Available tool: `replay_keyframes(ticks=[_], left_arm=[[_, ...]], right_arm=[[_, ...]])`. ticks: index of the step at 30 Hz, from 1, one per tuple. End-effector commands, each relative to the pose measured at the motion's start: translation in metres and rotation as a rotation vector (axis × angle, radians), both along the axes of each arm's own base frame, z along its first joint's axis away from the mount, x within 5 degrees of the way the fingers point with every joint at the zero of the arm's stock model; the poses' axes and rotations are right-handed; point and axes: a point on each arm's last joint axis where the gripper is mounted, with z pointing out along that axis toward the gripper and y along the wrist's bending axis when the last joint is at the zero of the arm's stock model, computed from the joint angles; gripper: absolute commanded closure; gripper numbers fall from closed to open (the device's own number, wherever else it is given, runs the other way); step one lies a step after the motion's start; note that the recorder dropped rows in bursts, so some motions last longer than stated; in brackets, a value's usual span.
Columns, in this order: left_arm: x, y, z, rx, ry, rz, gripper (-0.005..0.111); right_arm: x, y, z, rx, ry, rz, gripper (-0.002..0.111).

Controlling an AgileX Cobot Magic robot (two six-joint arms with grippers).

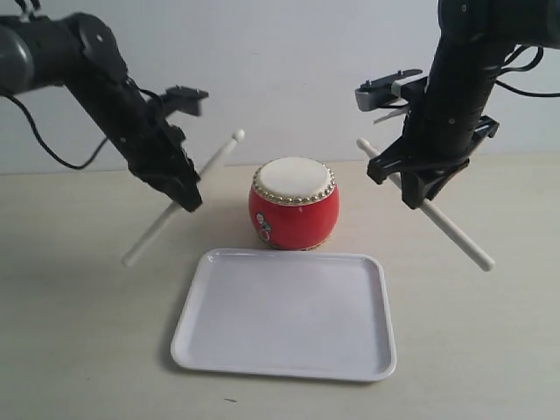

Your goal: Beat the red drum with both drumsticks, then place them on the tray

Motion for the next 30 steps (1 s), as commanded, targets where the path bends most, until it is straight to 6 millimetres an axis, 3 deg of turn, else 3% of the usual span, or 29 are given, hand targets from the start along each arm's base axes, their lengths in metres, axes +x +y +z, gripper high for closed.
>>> replay_keyframes(ticks=[1,5,7,8,10,11,16,19,24,30], left_arm=[[-0.001,0.024,0.027,0.016,-0.021,0.130,0.107],[-0.007,0.030,0.019,0.040,0.019,0.148,0.107],[-0.010,0.031,0.011,0.048,0.045,0.144,0.107],[-0.012,0.031,0.007,0.052,0.060,0.146,0.107],[-0.014,0.029,0.008,0.037,0.074,0.158,0.107],[-0.014,0.029,0.008,0.035,0.074,0.159,0.107],[-0.021,0.008,0.008,0.037,0.051,0.053,0.107],[-0.021,-0.009,0.015,0.048,0.005,0.006,0.107],[-0.006,-0.026,0.022,0.068,-0.066,0.025,0.107],[0.003,-0.029,-0.021,0.111,0.008,0.016,0.107]], right_arm=[[0.009,0.010,0.020,0.095,-0.061,0.022,0.108],[0.016,0.033,-0.008,0.102,-0.003,0.088,0.108],[0.019,0.045,-0.042,0.052,0.060,0.130,0.108],[0.023,0.046,-0.068,0.023,0.116,0.092,0.108],[0.025,0.045,-0.094,0.010,0.176,0.029,0.108],[0.025,0.046,-0.094,0.013,0.177,0.028,0.108],[0.013,0.034,0.014,0.063,-0.075,0.077,0.108],[0.003,0.022,0.049,0.045,-0.169,0.075,0.108],[0.001,0.020,0.058,0.034,-0.193,0.076,0.108],[-0.001,0.019,0.050,0.018,-0.168,0.077,0.108]])
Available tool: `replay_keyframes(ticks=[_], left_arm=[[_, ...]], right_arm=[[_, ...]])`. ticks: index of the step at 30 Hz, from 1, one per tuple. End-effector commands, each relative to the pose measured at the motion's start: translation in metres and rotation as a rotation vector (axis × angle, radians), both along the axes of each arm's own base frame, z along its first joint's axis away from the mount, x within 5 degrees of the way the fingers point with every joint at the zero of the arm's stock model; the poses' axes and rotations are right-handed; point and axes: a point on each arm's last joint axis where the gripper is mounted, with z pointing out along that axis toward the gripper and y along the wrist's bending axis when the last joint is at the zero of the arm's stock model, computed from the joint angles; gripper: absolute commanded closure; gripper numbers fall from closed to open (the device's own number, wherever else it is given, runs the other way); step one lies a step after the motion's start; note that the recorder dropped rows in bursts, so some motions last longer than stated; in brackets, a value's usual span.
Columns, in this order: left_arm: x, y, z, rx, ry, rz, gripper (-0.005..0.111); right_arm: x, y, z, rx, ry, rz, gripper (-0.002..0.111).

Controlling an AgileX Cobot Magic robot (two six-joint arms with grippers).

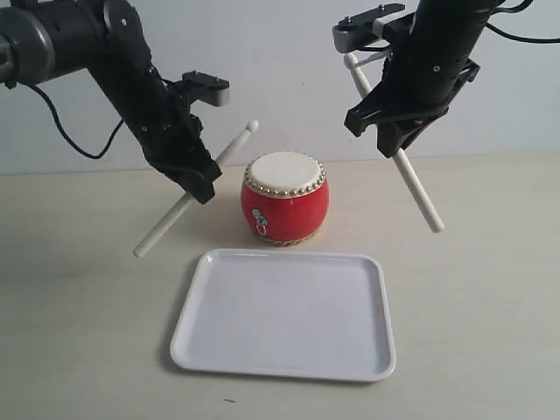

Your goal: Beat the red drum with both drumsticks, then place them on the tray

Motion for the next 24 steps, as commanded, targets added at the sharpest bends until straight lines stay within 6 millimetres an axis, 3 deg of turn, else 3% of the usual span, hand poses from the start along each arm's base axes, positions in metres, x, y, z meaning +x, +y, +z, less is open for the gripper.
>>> replay_keyframes(ticks=[1,5,15,20,22,24], left_arm=[[0.006,-0.003,-0.036,0.036,0.063,0.000,0.107],[0.004,-0.011,-0.049,0.048,0.084,-0.022,0.107],[0.011,-0.015,-0.028,0.023,0.015,-0.023,0.107],[0.003,-0.014,-0.074,0.047,0.147,-0.028,0.107],[0.002,-0.014,-0.064,0.033,0.129,-0.042,0.107],[0.001,-0.009,-0.029,0.003,0.063,-0.024,0.107]], right_arm=[[-0.002,-0.005,-0.003,-0.023,0.005,0.001,0.108],[-0.001,-0.007,-0.005,-0.054,0.002,0.002,0.108],[0.001,-0.013,-0.005,-0.050,0.003,-0.012,0.108],[0.000,-0.012,-0.005,-0.045,0.005,-0.014,0.108],[0.000,-0.012,-0.005,-0.043,0.006,-0.022,0.108],[0.000,-0.012,-0.005,-0.040,0.005,-0.030,0.108]])
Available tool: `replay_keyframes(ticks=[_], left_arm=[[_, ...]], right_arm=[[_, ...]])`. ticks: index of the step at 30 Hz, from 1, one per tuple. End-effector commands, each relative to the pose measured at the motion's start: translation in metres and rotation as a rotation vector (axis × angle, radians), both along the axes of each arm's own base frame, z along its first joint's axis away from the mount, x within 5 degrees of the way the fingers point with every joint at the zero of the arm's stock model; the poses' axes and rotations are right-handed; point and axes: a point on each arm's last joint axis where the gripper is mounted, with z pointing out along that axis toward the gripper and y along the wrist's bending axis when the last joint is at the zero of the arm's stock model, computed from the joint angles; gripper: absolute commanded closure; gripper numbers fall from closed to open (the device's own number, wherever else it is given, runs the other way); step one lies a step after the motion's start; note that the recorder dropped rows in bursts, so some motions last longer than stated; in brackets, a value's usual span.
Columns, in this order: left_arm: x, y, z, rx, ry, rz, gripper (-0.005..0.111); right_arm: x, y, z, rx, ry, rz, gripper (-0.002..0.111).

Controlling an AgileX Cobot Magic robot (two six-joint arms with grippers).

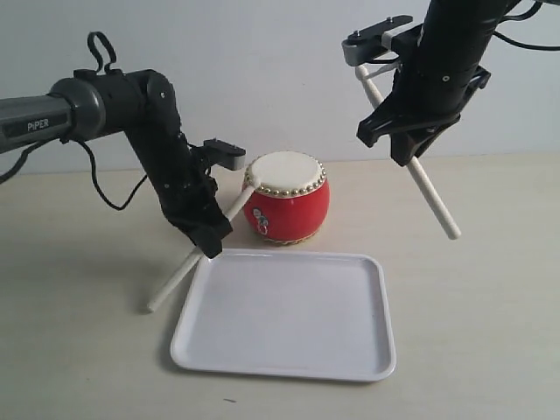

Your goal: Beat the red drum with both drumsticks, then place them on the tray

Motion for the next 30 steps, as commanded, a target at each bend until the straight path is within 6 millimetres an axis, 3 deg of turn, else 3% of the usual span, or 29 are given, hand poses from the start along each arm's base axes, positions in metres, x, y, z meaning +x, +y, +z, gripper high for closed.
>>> replay_keyframes(ticks=[1,4,6,8,11,16,21,25,30], left_arm=[[-0.004,0.012,0.069,-0.070,-0.119,0.053,0.107],[-0.010,0.039,0.125,-0.111,-0.197,0.209,0.107],[-0.017,0.060,0.139,-0.129,-0.198,0.257,0.107],[-0.027,0.080,0.138,-0.166,-0.139,0.320,0.107],[-0.043,0.093,0.123,-0.250,-0.014,0.361,0.107],[-0.069,0.082,0.093,-0.268,0.123,0.376,0.107],[-0.084,0.055,0.070,-0.250,0.156,0.364,0.107],[-0.085,0.039,0.067,-0.318,0.144,0.430,0.107],[-0.085,0.023,0.059,-0.360,0.169,0.442,0.107]], right_arm=[[-0.001,-0.002,0.004,0.008,-0.013,-0.017,0.108],[-0.005,0.002,0.009,0.072,-0.003,-0.022,0.108],[-0.008,0.009,0.011,0.163,0.026,-0.025,0.108],[-0.009,0.016,0.010,0.235,0.058,-0.030,0.108],[-0.012,0.026,0.010,0.348,0.107,-0.034,0.108],[-0.016,0.042,-0.001,0.358,0.150,-0.018,0.108],[-0.031,0.052,-0.046,0.309,0.308,-0.052,0.108],[-0.041,0.051,-0.071,0.312,0.414,-0.105,0.108],[-0.042,0.054,-0.087,0.334,0.481,-0.165,0.108]])
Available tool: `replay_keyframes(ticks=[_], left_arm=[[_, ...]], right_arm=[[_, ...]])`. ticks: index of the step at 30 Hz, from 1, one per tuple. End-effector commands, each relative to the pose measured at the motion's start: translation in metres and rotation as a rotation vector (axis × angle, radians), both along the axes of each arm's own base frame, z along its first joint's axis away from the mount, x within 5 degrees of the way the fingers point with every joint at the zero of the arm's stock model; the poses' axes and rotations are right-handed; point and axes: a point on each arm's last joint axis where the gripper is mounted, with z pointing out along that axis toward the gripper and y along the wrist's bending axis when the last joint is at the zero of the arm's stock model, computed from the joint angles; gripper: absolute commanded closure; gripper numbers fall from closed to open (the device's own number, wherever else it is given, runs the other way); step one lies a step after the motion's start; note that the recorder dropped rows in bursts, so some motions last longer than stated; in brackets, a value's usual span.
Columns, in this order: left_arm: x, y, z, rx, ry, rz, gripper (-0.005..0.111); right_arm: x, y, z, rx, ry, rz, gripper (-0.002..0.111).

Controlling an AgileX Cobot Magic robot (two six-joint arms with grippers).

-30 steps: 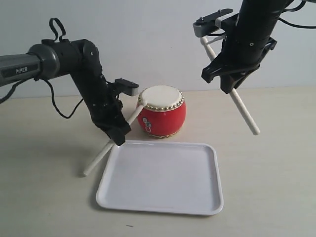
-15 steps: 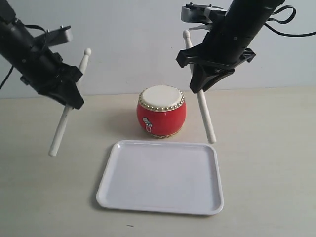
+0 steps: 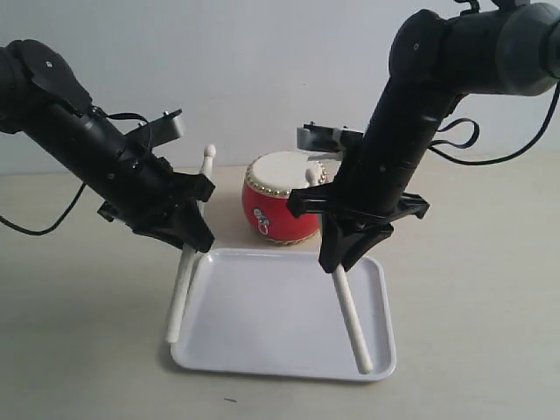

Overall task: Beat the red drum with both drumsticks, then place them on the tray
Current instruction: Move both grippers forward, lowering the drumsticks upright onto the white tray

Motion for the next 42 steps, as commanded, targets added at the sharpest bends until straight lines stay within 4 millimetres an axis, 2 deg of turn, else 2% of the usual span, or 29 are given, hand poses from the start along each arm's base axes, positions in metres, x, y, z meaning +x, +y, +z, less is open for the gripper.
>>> replay_keyframes(ticks=[1,5,9,16,26,28,34,42], left_arm=[[-0.002,-0.014,-0.008,-0.034,0.031,0.016,0.107],[-0.007,-0.017,-0.031,-0.006,0.163,-0.033,0.107],[-0.009,-0.018,-0.048,0.014,0.258,-0.028,0.107],[-0.006,-0.021,-0.048,-0.018,0.249,0.009,0.107],[0.007,-0.021,-0.049,-0.021,0.153,0.121,0.107],[0.008,-0.021,-0.049,-0.020,0.144,0.125,0.107],[-0.001,-0.032,-0.053,0.057,0.145,0.098,0.107],[0.000,-0.032,-0.053,0.057,0.144,0.123,0.107]], right_arm=[[0.000,0.004,-0.011,0.026,0.060,-0.070,0.108],[0.002,0.011,-0.016,0.085,0.105,-0.123,0.108],[0.000,0.011,-0.025,0.070,0.140,-0.150,0.108],[0.000,0.009,-0.032,0.053,0.123,-0.158,0.108],[0.015,0.004,-0.035,0.008,-0.024,-0.245,0.108],[0.013,0.006,-0.036,-0.025,-0.033,-0.221,0.108],[0.006,0.016,-0.055,-0.058,0.033,-0.211,0.108],[0.007,0.016,-0.059,-0.070,0.039,-0.238,0.108]])
